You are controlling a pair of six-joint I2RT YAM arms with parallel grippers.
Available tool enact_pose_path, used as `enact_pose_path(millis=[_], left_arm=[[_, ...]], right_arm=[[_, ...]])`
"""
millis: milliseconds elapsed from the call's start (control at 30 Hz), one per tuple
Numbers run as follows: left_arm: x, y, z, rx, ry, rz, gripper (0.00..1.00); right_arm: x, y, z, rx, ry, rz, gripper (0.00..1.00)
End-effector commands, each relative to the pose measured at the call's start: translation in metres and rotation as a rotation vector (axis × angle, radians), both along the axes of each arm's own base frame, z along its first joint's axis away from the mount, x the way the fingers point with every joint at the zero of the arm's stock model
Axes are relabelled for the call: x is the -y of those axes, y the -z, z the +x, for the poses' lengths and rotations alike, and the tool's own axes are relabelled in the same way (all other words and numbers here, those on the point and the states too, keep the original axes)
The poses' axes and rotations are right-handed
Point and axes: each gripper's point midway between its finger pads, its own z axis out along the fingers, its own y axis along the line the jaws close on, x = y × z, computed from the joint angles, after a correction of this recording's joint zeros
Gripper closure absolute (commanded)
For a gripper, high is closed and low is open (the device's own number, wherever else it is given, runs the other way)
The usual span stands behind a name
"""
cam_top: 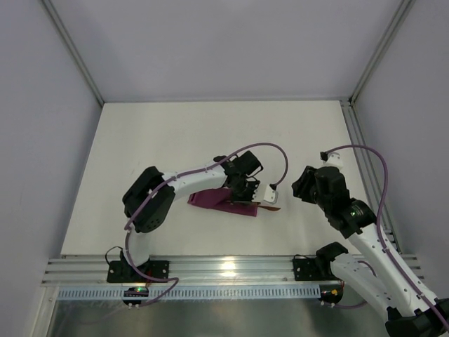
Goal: Fold the napkin into a case and place the utensils inside
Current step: Stuff the knife into the folded napkin.
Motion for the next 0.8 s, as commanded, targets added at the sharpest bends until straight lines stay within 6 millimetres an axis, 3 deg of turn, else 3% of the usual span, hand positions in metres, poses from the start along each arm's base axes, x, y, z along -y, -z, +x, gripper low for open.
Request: enact_pose_path(millis=[0, 333, 767], left_arm=[[-0.010, 0.004, 0.011, 0.024, -0.002, 0.021, 1.00], [-0.043, 0.024, 0.014, 0.061, -0.019, 0.131, 1.00], [-0.061, 0.033, 0.016, 0.062, -0.076, 0.193, 1.00]], right_arm=[[0.000, -0.013, 0.004, 0.046, -0.002, 0.006, 0.55], [0.000, -0.014, 0.004, 0.047, -0.004, 0.004, 0.55], [0.003, -0.016, 0.004, 0.050, 0.002, -0.006, 0.55]])
